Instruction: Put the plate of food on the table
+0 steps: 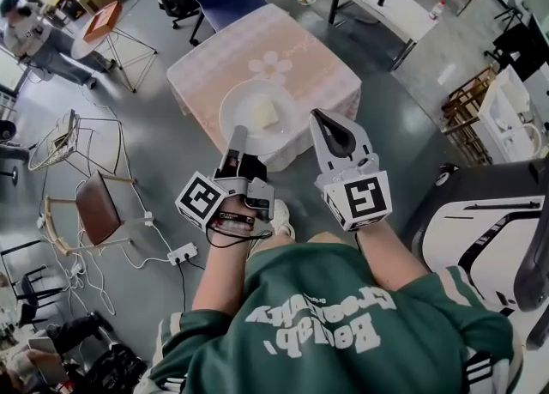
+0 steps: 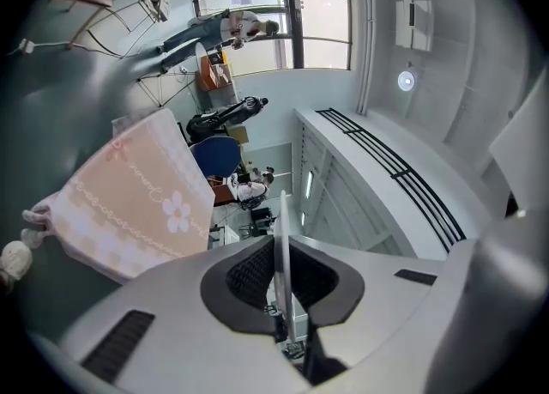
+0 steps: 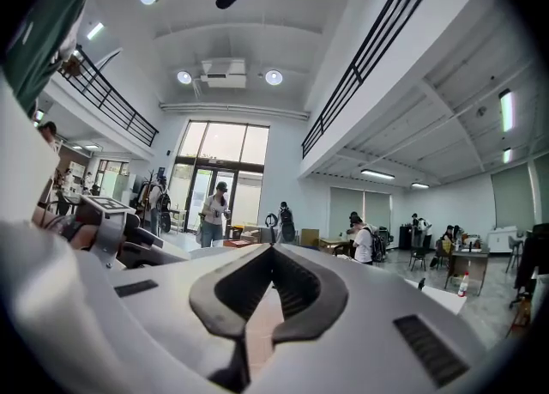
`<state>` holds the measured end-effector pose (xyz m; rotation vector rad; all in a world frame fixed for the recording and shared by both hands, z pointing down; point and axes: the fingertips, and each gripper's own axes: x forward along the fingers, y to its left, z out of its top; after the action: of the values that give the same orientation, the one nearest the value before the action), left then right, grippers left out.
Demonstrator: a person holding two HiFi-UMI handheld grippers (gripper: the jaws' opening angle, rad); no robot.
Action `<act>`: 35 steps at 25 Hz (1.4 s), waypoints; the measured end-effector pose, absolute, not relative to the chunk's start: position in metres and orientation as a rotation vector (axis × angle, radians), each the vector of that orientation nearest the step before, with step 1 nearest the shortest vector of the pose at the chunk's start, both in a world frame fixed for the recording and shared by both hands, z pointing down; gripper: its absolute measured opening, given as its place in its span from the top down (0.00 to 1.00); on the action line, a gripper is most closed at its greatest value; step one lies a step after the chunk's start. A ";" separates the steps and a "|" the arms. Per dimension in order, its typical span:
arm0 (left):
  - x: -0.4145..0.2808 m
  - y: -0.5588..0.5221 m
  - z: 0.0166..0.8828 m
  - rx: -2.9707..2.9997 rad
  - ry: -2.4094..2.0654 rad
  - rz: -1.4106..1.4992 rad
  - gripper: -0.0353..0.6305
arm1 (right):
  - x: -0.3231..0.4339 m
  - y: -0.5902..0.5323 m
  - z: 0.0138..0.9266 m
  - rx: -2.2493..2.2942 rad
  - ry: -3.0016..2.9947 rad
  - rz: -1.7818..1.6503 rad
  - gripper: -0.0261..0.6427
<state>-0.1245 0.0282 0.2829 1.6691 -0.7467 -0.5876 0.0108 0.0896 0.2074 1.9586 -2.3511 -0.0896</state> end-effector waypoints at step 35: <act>-0.142 -0.076 0.322 1.640 -0.691 -0.531 0.89 | -0.011 -0.017 0.255 1.950 -2.248 0.047 0.94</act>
<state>-0.1417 -0.0764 0.3223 1.6405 -0.6912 -0.5308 -0.0106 -0.0173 0.2554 1.9497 -2.2483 0.0470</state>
